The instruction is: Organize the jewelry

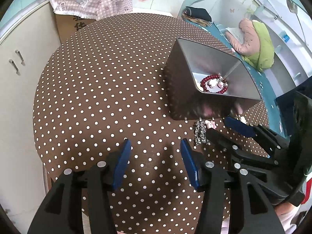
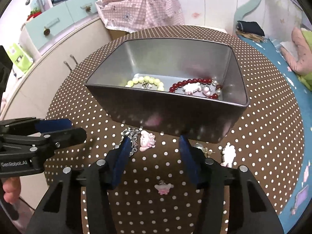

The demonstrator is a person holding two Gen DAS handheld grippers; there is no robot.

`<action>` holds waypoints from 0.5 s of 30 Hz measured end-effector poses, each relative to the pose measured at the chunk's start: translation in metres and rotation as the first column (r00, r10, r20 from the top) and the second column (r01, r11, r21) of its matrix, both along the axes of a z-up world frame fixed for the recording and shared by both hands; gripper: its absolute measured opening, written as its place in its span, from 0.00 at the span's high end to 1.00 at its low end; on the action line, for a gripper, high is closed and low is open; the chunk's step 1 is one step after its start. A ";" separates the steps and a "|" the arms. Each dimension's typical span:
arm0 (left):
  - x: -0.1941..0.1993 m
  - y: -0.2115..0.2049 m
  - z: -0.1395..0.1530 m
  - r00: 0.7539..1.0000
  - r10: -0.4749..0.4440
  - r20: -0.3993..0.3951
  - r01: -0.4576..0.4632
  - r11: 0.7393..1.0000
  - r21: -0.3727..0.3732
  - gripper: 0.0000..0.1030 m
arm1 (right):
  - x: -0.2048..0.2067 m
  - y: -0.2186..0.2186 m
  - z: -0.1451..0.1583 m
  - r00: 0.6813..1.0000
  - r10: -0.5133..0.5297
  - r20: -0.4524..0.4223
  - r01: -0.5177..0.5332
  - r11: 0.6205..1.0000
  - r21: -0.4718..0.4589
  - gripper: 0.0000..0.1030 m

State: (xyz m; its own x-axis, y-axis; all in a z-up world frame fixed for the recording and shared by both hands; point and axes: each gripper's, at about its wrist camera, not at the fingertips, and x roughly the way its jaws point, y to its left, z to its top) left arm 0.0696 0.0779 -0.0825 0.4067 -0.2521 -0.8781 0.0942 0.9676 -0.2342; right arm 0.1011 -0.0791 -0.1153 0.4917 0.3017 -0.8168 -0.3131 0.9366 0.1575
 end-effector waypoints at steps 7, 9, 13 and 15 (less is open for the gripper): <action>0.004 -0.012 0.002 1.000 -0.017 0.003 0.017 1.000 0.005 0.51 | -0.001 0.008 -0.001 0.999 0.042 0.032 -0.041 0.999 -0.035 0.75; 0.004 -0.015 0.003 1.000 -0.019 0.005 0.019 1.000 0.005 0.51 | -0.005 0.011 0.001 0.997 0.071 0.044 -0.069 0.997 -0.039 0.83; 0.004 -0.019 0.002 1.000 -0.027 0.006 0.027 1.000 0.008 0.51 | -0.006 0.006 0.001 0.997 0.067 0.034 -0.067 0.998 -0.012 0.85; 0.004 -0.021 0.002 1.000 -0.029 0.005 0.029 1.000 0.011 0.51 | -0.006 -0.003 0.001 0.998 0.052 0.019 -0.052 0.999 0.011 0.85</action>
